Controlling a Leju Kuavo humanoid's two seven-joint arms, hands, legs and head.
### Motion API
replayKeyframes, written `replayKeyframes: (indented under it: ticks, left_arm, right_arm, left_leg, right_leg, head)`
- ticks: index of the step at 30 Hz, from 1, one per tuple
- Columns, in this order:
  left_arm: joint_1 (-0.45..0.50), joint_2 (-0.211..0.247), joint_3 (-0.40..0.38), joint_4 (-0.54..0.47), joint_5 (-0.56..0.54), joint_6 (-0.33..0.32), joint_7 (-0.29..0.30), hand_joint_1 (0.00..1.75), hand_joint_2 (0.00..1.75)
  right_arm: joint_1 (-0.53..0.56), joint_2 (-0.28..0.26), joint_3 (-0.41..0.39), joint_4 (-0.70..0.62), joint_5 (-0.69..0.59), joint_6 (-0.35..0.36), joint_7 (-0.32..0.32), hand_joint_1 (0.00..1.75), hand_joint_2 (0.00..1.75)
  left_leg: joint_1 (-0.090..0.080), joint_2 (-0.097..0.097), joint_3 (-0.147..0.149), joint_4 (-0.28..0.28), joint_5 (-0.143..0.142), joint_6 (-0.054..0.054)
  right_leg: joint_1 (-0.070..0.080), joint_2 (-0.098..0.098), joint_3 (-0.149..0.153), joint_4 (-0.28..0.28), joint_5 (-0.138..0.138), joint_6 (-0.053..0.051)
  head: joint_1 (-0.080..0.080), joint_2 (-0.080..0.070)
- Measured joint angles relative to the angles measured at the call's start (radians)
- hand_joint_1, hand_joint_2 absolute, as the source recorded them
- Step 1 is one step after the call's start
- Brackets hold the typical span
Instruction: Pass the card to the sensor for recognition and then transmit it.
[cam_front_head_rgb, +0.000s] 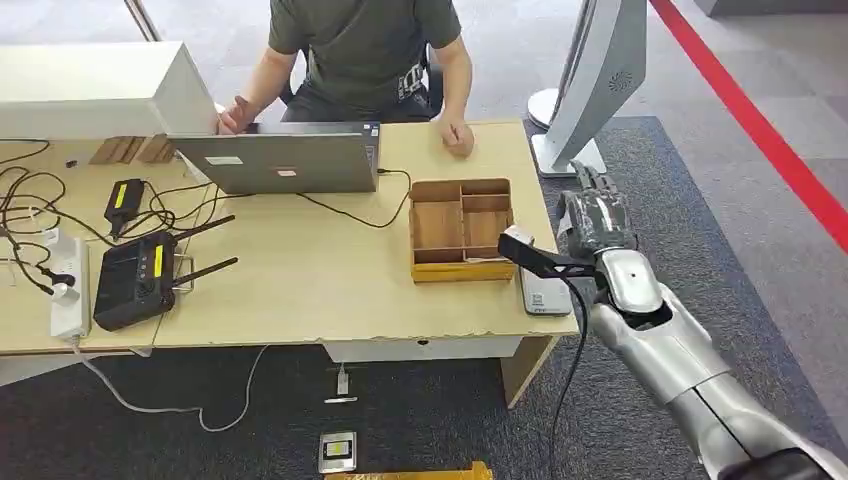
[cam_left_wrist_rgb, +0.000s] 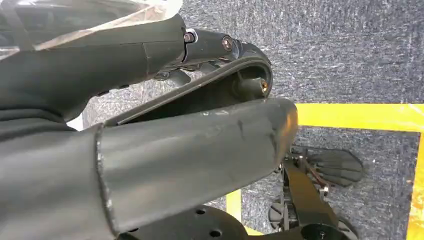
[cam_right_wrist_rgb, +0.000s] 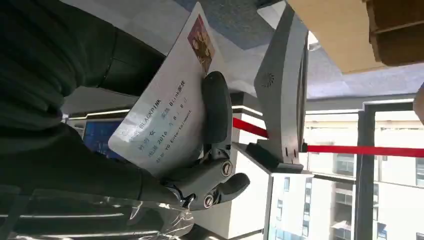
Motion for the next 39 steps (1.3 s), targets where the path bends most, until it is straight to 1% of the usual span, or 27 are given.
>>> replayKeyframes:
  ticks: [10,13,17,22,28,33,39]
  left_arm:
    - [0.000,0.000,0.000,0.000,0.002,0.001,0.002,0.00,0.00]
    - [0.000,0.000,0.000,0.000,0.003,0.000,0.002,0.00,0.00]
    - [0.000,0.000,0.000,0.000,0.003,-0.002,-0.007,0.00,0.00]
    - [0.000,0.000,0.000,0.000,0.006,-0.002,-0.006,0.00,0.00]
    - [0.000,0.003,0.000,0.000,0.014,-0.001,-0.001,0.00,0.00]
    - [0.001,0.006,0.000,0.000,0.021,0.001,0.006,0.00,0.00]
    - [0.001,0.008,0.000,0.000,0.019,0.001,0.009,0.00,0.00]
  right_arm:
    - [0.023,0.009,0.001,0.021,-0.005,-0.010,-0.001,1.75,1.75]
    - [0.024,0.014,0.002,0.030,-0.009,-0.012,-0.010,1.75,1.75]
    - [0.039,0.022,0.005,0.053,-0.013,-0.042,-0.020,1.75,1.75]
    - [0.046,0.029,0.008,0.081,-0.021,-0.051,-0.030,1.75,1.75]
    - [0.049,0.048,0.013,0.145,-0.034,-0.089,-0.060,1.75,1.75]
    - [0.052,0.074,0.024,0.213,-0.047,-0.122,-0.076,1.75,1.75]
    - [0.052,0.095,0.034,0.276,-0.053,-0.132,-0.080,1.75,1.75]
  left_leg:
    - [0.000,0.000,0.000,0.000,0.000,0.000]
    - [0.000,0.000,0.000,0.000,0.000,0.000]
    - [0.000,0.000,0.000,0.000,0.000,0.000]
    - [0.000,0.000,0.000,0.000,0.000,0.000]
    - [0.000,0.000,0.000,0.000,0.000,0.000]
    - [0.000,0.000,0.000,0.000,0.000,0.000]
    - [0.000,0.000,0.000,0.000,0.000,0.000]
  right_leg:
    - [0.000,0.000,0.000,0.000,0.000,0.000]
    - [0.000,0.000,0.000,0.000,0.000,0.000]
    - [0.000,0.000,0.000,0.000,0.000,0.000]
    - [0.000,0.000,0.000,0.000,0.000,0.000]
    - [0.000,0.000,0.000,0.000,0.000,0.000]
    - [0.000,0.000,0.000,0.000,0.000,0.000]
    - [0.000,0.000,0.000,0.000,0.000,0.000]
  head:
    - [0.000,0.000]
    - [0.000,0.000]
    - [0.000,0.000]
    - [0.000,0.000]
    - [0.000,0.000]
    - [0.000,0.000]
    - [0.000,0.000]
